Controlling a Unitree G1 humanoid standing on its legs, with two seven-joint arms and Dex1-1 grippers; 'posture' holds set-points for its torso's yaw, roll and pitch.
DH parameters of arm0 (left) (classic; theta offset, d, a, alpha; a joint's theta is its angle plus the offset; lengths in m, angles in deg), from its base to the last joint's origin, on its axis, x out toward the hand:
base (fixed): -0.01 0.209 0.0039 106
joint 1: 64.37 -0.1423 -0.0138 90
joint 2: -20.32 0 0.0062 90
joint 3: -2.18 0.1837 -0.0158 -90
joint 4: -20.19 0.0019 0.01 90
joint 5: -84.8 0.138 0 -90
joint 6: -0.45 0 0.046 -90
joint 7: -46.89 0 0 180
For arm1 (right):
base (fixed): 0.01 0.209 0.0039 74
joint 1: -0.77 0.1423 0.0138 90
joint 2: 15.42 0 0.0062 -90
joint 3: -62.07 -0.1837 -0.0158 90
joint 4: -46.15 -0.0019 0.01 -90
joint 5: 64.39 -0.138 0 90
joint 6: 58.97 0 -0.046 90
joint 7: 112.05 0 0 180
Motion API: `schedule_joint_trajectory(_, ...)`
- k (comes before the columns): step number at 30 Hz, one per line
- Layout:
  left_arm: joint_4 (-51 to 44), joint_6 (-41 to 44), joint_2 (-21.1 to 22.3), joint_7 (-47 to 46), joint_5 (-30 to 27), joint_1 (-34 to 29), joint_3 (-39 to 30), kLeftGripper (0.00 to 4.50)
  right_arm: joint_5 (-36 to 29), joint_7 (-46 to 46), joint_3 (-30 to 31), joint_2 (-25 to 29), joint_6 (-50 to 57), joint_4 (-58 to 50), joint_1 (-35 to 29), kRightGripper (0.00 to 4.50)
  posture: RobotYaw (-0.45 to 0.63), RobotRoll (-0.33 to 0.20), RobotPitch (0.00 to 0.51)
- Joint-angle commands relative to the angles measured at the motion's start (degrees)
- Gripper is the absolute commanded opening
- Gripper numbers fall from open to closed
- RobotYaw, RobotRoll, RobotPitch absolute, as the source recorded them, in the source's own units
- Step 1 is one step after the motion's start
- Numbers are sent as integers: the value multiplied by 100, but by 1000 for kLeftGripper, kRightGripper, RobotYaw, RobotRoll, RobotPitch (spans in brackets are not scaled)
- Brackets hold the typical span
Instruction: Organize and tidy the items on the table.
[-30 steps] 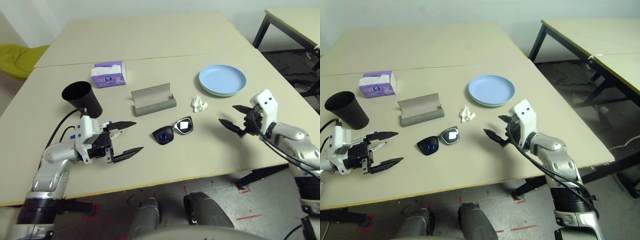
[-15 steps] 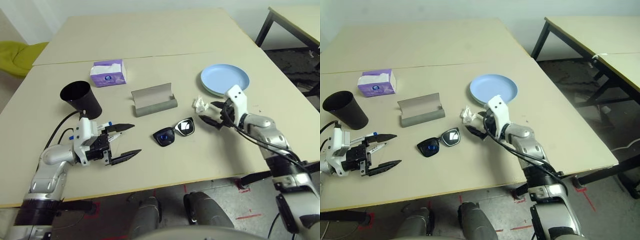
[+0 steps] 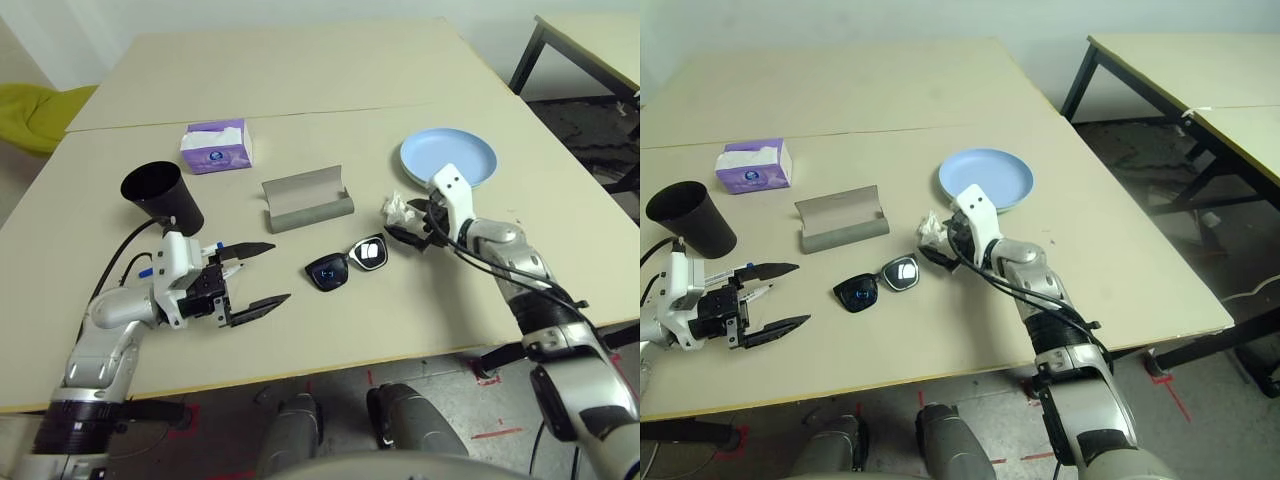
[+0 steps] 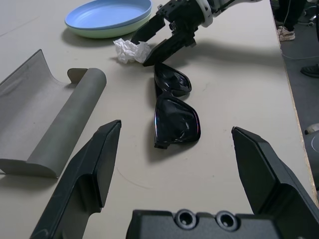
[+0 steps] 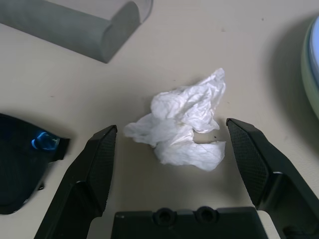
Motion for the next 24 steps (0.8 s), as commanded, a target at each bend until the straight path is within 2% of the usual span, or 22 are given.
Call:
schedule_joint_trajectory(1,-134,88,-19,-45,30,-45,87,4500,48,63,-55,-43,-21,184,132,4478,-131,0,124)
schedule_joint_trajectory(3,-163,103,-31,-61,29,-52,88,4500,32,41,-57,-42,-2,189,133,4478,-129,0,124)
schedule_joint_trajectory(5,-183,110,-44,-71,31,-58,92,4500,-1,3,-65,-46,29,156,115,3876,-129,0,124)
schedule_joint_trajectory(15,-189,78,-123,-100,37,-58,182,4500,-92,-76,-102,-57,157,-57,57,172,-137,0,125)
schedule_joint_trajectory(16,-187,79,-127,-101,37,-56,187,4500,-99,-68,-118,-58,165,-60,69,44,-138,0,126)
schedule_joint_trajectory(19,-183,84,-133,-108,35,-48,199,4500,-145,-52,-203,-48,169,-44,144,44,-141,0,128)
schedule_joint_trajectory(24,-184,111,-148,-135,28,-34,222,4500,-337,57,-631,76,78,330,782,44,-141,0,127)
